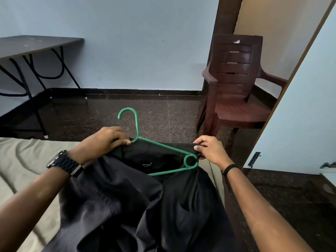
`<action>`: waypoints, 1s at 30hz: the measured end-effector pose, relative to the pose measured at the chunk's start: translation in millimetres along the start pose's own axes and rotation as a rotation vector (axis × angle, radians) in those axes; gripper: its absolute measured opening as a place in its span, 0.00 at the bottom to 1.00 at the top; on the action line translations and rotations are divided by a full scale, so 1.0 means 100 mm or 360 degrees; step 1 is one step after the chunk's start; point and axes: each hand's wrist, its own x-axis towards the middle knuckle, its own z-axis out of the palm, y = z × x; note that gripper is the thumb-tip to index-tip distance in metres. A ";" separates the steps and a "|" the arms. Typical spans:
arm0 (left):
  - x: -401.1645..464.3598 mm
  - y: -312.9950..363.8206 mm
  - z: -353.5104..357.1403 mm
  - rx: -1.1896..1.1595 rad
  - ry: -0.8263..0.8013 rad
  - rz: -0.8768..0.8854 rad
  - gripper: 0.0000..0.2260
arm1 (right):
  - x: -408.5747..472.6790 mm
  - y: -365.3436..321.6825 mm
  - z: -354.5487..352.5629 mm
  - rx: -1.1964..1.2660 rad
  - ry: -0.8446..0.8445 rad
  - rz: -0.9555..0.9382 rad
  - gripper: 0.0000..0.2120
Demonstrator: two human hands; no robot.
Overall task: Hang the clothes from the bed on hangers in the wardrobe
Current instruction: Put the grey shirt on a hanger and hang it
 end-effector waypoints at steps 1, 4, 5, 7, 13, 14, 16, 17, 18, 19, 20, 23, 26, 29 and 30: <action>0.00 0.00 -0.03 -0.0003 -0.0054 -0.0011 0.13 | -0.01 0.01 0.00 -0.0011 -0.0003 -0.0016 0.04; 0.03 0.01 -0.10 0.0111 -0.0244 -0.0022 0.09 | -0.04 0.00 -0.03 -0.0072 0.0013 -0.0081 0.07; 0.04 0.01 -0.10 0.0128 -0.0279 -0.0030 0.10 | -0.05 -0.01 -0.04 -0.0094 0.0018 -0.0109 0.09; 0.06 -0.02 -0.13 0.0133 -0.0330 -0.0056 0.11 | -0.07 -0.02 -0.07 -0.0101 0.0005 -0.0157 0.12; 0.06 -0.10 -0.30 0.0007 -0.0422 -0.0209 0.18 | -0.13 -0.02 -0.05 -0.0512 -0.0046 -0.0328 0.21; 0.07 -0.11 -0.31 0.0018 -0.0430 -0.0232 0.18 | -0.13 -0.03 -0.03 -0.0532 -0.0059 -0.0337 0.20; 0.08 -0.14 -0.31 0.0066 -0.0460 -0.0265 0.15 | -0.13 -0.04 0.01 -0.0520 -0.0057 -0.0360 0.18; 0.10 -0.15 -0.31 0.0082 -0.0482 -0.0273 0.13 | -0.14 -0.04 0.02 -0.0520 -0.0053 -0.0366 0.18; 0.10 -0.16 -0.31 0.0090 -0.0499 -0.0277 0.12 | -0.15 -0.04 0.02 -0.0523 -0.0052 -0.0371 0.17; 0.10 -0.16 -0.31 0.0081 -0.0511 -0.0276 0.11 | -0.15 -0.04 0.02 -0.0523 -0.0049 -0.0375 0.17; 0.11 -0.15 -0.30 0.0063 -0.0520 -0.0277 0.11 | -0.15 -0.03 0.01 -0.0523 -0.0043 -0.0378 0.17; 0.14 -0.08 -0.27 0.0067 -0.0488 -0.0262 0.11 | -0.17 -0.04 -0.02 -0.0543 -0.0030 -0.0370 0.16; 0.22 0.03 -0.16 0.0233 -0.0313 -0.0260 0.13 | -0.20 -0.11 -0.06 -0.0571 -0.0029 -0.0422 0.15; 0.29 0.20 -0.05 0.0259 -0.0074 -0.0303 0.15 | -0.24 -0.22 -0.08 -0.0545 0.0022 -0.0515 0.15; 0.32 0.26 -0.02 0.0245 0.0010 -0.0298 0.15 | -0.26 -0.27 -0.08 -0.0503 0.0046 -0.0523 0.15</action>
